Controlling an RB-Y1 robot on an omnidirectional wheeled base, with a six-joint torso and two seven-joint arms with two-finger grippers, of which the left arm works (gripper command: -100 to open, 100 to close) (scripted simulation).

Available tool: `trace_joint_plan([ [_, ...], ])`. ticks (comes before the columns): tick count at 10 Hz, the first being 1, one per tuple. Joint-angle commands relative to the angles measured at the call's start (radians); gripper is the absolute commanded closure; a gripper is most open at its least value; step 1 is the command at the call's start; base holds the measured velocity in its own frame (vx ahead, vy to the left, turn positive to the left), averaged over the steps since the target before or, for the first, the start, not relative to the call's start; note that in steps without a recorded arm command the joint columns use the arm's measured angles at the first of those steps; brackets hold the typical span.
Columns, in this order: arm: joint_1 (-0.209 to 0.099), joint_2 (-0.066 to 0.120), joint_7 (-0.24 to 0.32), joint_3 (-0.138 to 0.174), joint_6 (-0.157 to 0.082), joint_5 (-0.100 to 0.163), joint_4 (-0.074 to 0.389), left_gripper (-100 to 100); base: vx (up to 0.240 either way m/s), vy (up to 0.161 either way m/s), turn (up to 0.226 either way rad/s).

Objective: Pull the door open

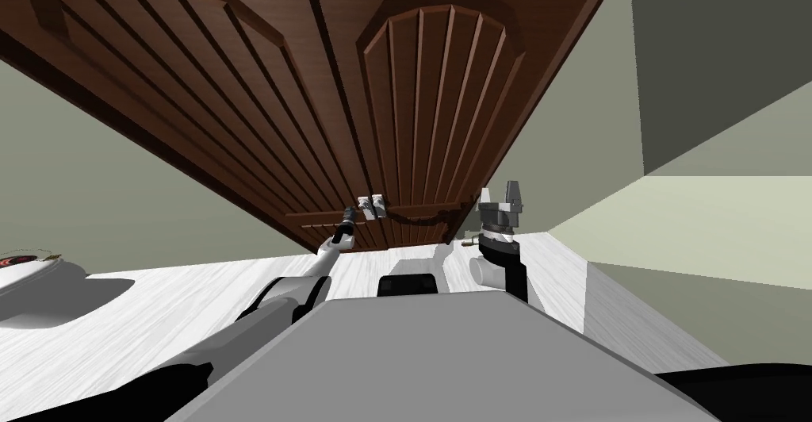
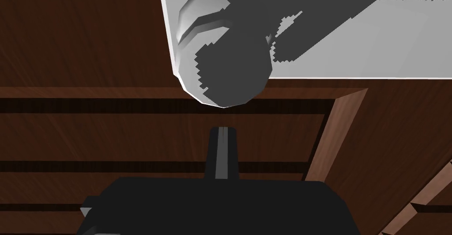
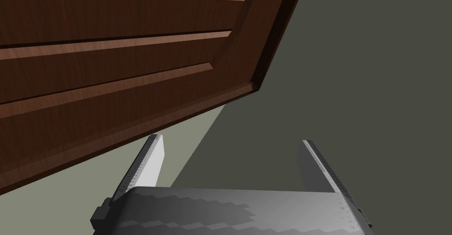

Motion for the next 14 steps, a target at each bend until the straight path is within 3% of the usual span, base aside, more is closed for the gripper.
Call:
trace_joint_plan([
  [1, 0.000, 0.000, 0.000, 0.000, 0.000, 0.000, 0.000, 100, 0.000, 0.000, 0.000],
  [2, 0.011, 0.015, 0.004, 0.006, 0.002, 0.003, 0.004, -100, -0.101, 0.114, 0.126],
  [6, 0.009, 0.009, 0.016, -0.012, 0.005, -0.002, -0.004, -100, -0.201, 0.061, 0.015],
  [10, -0.014, -0.023, 0.032, -0.053, 0.006, -0.013, -0.026, -100, -0.177, -0.087, -0.097],
  [11, -0.012, -0.021, 0.024, -0.043, 0.007, -0.011, -0.023, -100, -0.055, -0.066, -0.021],
  [12, 0.008, 0.001, 0.021, -0.025, 0.010, -0.005, -0.012, -100, -0.034, 0.053, 0.224],
  [14, 0.025, 0.022, 0.018, -0.006, 0.009, 0.000, -0.001, -100, -0.009, 0.121, 0.125],
])
